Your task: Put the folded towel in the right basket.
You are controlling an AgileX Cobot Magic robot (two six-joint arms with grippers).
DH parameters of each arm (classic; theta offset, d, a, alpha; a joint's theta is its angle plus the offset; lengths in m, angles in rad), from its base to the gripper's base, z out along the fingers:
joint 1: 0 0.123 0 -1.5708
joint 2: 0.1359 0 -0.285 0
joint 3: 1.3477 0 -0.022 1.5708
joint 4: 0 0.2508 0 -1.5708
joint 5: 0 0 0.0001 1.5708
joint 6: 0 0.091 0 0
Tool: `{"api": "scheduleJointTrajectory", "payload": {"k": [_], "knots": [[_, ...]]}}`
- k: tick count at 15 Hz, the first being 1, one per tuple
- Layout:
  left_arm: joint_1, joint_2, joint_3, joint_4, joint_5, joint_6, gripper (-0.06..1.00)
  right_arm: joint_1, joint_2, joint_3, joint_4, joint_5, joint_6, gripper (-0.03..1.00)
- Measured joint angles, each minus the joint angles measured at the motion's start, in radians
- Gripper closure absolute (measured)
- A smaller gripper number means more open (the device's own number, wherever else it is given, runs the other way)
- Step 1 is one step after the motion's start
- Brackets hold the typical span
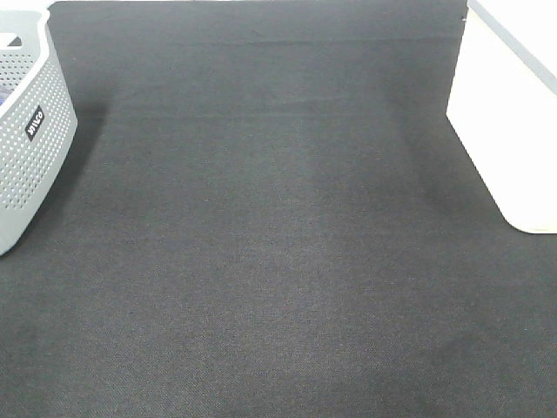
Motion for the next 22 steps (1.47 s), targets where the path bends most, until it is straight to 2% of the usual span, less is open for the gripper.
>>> {"api": "scheduleJointTrajectory", "payload": {"k": [3, 6, 8, 9, 12, 16, 19, 22], "knots": [[0.0, 0.0, 0.0, 0.0, 0.0, 0.0, 0.07, 0.0, -0.253, 0.202, -0.055, 0.001, 0.001, 0.18], [0.0, 0.0, 0.0, 0.0, 0.0, 0.0, 0.07, 0.0, -0.488, 0.328, -0.098, -0.022, 0.006, 0.18], [0.0, 0.0, 0.0, 0.0, 0.0, 0.0, 0.07, 0.0, -0.654, 0.394, -0.117, -0.052, 0.011, 0.18], [0.0, 0.0, 0.0, 0.0, 0.0, 0.0, 0.07, 0.0, -0.654, 0.394, -0.117, -0.052, 0.011, 0.18], [0.0, 0.0, 0.0, 0.0, 0.0, 0.0, 0.07, 0.0, -0.909, 0.429, -0.123, -0.078, 0.014, 0.18], [0.0, 0.0, 0.0, 0.0, 0.0, 0.0, 0.07, 0.0, -0.949, 0.457, -0.147, -0.134, 0.059, 0.18], [0.0, 0.0, 0.0, 0.0, 0.0, 0.0, 0.07, 0.0, -0.949, 0.457, -0.151, -0.139, 0.072, 0.18], [0.0, 0.0, 0.0, 0.0, 0.0, 0.0, 0.07, 0.042, -0.949, 0.457, -0.154, -0.139, 0.08, 0.18]]}}
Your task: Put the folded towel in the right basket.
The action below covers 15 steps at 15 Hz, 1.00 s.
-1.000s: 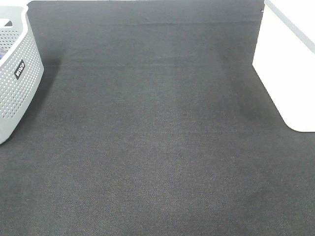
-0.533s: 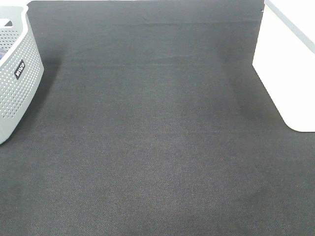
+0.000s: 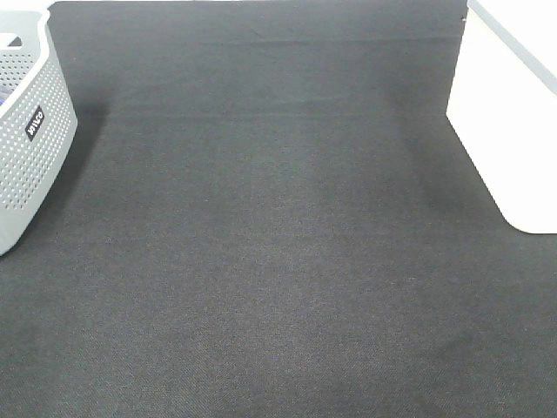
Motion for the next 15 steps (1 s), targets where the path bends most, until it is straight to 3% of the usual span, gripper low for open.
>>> {"api": "scheduleJointTrajectory", "payload": {"k": [15], "knots": [[0.0, 0.0, 0.0, 0.0, 0.0, 0.0, 0.07, 0.007, 0.0, 0.004, -0.025, -0.002, 0.034, 0.18]]}}
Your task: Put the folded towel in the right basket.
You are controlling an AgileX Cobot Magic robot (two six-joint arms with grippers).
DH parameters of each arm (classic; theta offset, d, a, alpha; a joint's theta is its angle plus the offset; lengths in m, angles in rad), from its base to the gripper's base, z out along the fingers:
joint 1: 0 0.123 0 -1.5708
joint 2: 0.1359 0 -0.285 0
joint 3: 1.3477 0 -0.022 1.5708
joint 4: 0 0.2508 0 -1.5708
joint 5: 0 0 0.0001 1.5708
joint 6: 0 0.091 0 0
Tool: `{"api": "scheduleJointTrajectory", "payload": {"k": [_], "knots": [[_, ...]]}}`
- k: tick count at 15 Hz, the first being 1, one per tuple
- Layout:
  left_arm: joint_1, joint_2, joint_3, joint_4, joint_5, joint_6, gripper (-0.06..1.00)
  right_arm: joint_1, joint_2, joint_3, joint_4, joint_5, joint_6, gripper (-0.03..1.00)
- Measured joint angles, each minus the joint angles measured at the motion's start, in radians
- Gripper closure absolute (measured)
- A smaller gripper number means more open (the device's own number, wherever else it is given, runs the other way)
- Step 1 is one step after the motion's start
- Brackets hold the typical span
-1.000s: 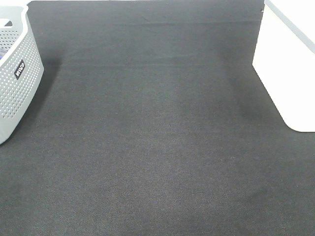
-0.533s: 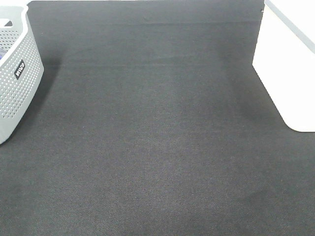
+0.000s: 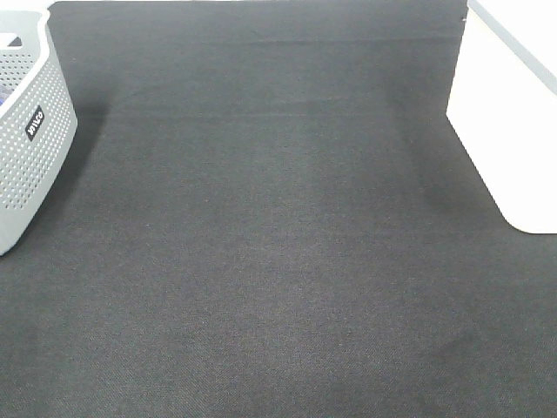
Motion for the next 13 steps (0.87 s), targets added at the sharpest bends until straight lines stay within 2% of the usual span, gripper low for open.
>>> {"api": "scheduleJointTrajectory", "payload": {"k": [13], "knots": [[0.0, 0.0, 0.0, 0.0, 0.0, 0.0, 0.07, 0.0, 0.0, 0.0, -0.001, -0.004, 0.0, 0.18]]}}
